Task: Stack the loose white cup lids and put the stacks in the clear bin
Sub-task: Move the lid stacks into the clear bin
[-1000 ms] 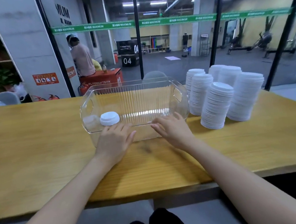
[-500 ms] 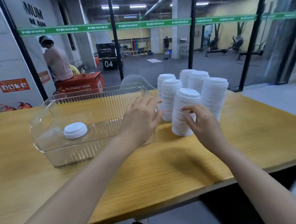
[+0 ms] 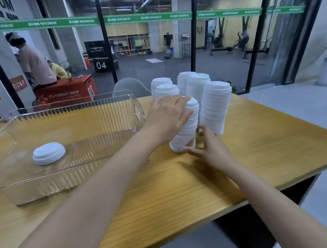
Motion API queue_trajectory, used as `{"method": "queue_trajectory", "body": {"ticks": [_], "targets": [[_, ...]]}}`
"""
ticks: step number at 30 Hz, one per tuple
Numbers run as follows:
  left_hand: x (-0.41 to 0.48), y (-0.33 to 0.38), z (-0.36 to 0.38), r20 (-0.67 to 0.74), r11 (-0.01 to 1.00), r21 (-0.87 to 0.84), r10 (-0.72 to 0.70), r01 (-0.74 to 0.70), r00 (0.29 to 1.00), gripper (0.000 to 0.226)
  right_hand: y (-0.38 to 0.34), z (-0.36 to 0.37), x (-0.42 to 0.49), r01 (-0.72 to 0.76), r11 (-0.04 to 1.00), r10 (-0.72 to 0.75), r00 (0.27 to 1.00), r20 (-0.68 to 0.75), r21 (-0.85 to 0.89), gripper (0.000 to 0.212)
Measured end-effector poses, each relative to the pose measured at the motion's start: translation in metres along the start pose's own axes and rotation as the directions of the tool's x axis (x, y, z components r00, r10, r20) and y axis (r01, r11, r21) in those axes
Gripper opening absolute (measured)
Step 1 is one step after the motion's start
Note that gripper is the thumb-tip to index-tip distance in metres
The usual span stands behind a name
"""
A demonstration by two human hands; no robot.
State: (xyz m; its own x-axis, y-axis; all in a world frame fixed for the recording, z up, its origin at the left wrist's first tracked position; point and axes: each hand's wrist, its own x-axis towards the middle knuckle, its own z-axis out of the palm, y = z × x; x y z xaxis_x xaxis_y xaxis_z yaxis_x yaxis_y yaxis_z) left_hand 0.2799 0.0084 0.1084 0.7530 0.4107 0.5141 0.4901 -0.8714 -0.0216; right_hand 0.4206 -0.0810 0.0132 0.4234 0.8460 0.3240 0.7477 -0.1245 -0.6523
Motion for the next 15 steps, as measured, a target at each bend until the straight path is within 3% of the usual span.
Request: {"method": "queue_trajectory", "body": {"ticks": [6,15], "targets": [[-0.001,-0.015,-0.003,0.005,0.997,-0.033,-0.064,0.064,0.998,0.042,-0.005,0.007,0.008,-0.029,0.999,0.031,0.997,0.068,-0.036,0.093],[0.000,-0.023,0.002,0.025,0.991,-0.126,-0.040,0.043,0.999,0.043,-0.009,0.019,0.024,-0.142,0.981,0.152,0.986,0.067,-0.134,0.112]]}}
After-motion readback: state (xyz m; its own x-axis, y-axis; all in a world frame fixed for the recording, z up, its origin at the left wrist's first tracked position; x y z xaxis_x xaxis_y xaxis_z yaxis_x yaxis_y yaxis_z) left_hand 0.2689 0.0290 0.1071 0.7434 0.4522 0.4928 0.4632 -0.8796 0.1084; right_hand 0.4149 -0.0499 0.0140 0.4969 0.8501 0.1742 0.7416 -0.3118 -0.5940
